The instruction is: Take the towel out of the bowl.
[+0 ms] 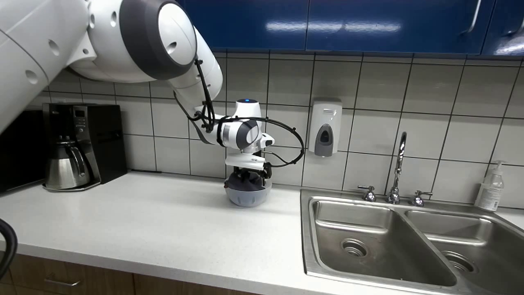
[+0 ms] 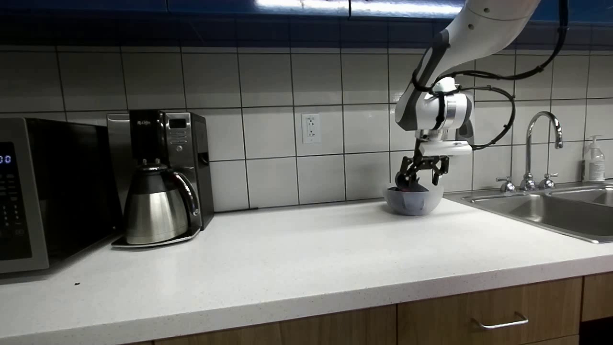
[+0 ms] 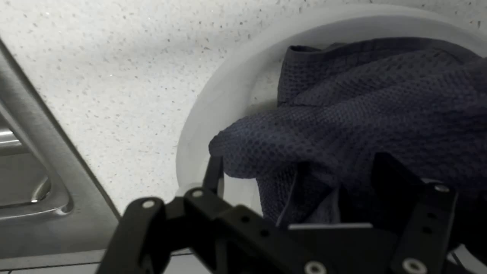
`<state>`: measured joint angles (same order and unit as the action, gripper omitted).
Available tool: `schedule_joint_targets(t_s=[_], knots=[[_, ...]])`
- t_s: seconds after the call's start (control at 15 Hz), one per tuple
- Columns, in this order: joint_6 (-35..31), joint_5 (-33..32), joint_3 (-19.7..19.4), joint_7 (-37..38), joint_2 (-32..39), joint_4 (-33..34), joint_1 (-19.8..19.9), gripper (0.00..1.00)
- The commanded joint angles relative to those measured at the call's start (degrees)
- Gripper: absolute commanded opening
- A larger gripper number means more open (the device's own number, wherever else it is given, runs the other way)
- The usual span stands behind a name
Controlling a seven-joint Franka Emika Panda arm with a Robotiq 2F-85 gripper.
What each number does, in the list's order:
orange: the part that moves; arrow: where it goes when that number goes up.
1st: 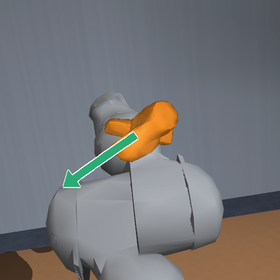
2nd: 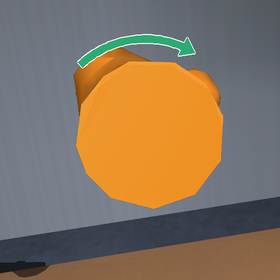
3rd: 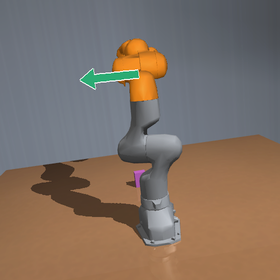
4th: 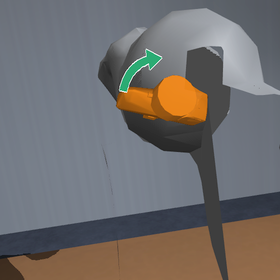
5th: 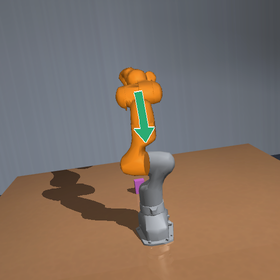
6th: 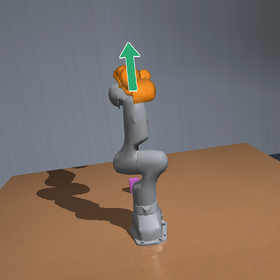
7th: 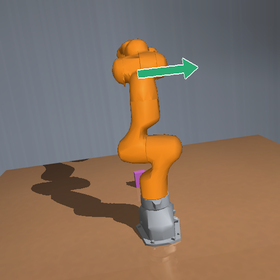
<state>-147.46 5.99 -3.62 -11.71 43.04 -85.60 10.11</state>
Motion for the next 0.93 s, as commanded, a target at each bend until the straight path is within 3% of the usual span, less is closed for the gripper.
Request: schedule_joint_targets(t_s=[0.0, 0.2, 0.27, 0.4, 0.87], knots=[[-1.43, -1.29, 0.91, 0.59, 2.35, 3.24, 0.79, 1.0], [-1.88, -1.23, 1.15, 0.36, 3.15, 3.97, 0.96, 1.0], [-2.09, -0.97, 1.41, 0.22, 3.46, 4.27, 1.19, 0.75], [-2.43, -0.73, 1.8, -0.13, 4.02, 4.69, 1.51, 0.68], [-5.63, 0.34, 4.6, -2.24, 4.28, 3.42, 3.64, 0.11]])
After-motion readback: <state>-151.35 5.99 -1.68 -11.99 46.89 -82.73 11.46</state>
